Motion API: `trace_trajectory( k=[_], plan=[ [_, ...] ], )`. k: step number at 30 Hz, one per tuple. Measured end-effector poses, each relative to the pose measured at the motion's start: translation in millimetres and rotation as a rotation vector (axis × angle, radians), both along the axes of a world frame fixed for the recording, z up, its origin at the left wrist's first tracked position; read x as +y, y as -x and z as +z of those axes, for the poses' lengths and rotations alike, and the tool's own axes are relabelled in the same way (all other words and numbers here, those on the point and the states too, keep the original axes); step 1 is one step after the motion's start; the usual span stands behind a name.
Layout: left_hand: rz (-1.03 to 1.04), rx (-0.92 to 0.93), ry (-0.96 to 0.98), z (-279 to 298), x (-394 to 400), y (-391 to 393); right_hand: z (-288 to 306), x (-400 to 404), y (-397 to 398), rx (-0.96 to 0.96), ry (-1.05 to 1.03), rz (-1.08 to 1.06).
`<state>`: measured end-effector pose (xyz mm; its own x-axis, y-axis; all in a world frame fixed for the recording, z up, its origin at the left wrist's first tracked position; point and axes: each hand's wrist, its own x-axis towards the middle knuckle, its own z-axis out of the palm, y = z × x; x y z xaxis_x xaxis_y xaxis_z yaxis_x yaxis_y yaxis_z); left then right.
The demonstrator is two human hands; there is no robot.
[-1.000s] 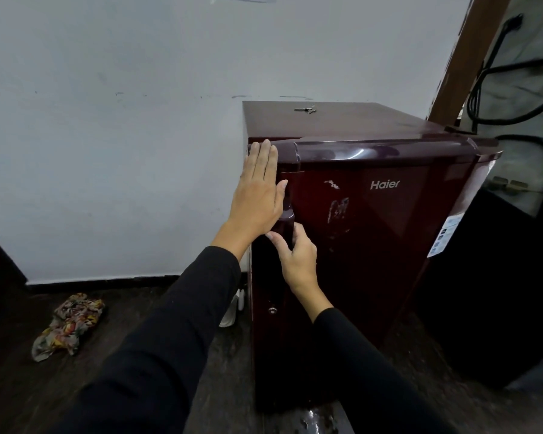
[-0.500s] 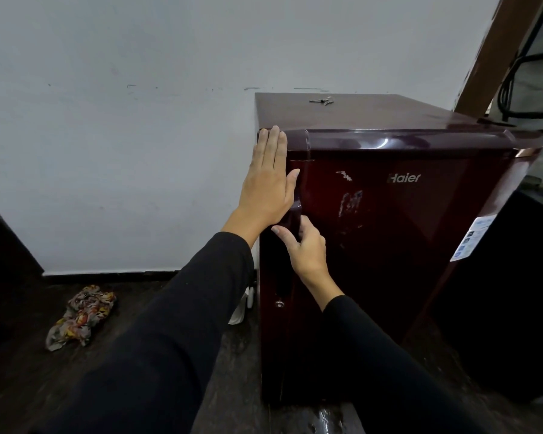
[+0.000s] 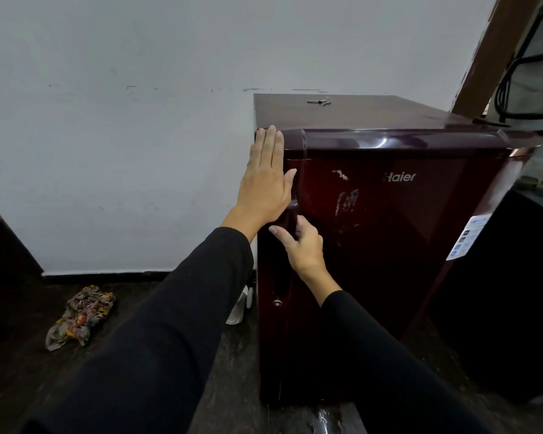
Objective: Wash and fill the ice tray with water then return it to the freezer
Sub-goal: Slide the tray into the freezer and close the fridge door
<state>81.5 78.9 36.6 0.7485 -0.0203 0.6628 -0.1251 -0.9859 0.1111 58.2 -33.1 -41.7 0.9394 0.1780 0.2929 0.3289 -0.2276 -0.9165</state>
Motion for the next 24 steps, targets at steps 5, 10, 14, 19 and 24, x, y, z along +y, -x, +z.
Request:
trace_trajectory(
  k=[5, 10, 14, 19, 24],
  plan=[
    [0.007, 0.007, -0.006, 0.4, -0.4, 0.2, -0.4, 0.2, 0.6, 0.007, -0.012, -0.002],
    [0.041, 0.023, -0.048, 0.2, -1.8, 1.0, -1.9, 1.0, 1.7, -0.001, -0.025, -0.025],
    [0.080, 0.028, -0.087, 0.6, -1.6, -0.2, -2.7, 2.5, 1.8, 0.006, -0.033, -0.043],
    [0.094, 0.042, -0.085, 0.0, -3.4, 0.6, -3.2, 3.8, 3.7, -0.003, -0.026, -0.047],
    [0.084, 0.088, -0.058, 5.0, -4.3, 5.2, -9.4, 8.7, 5.6, 0.015, 0.007, -0.093]
  ],
)
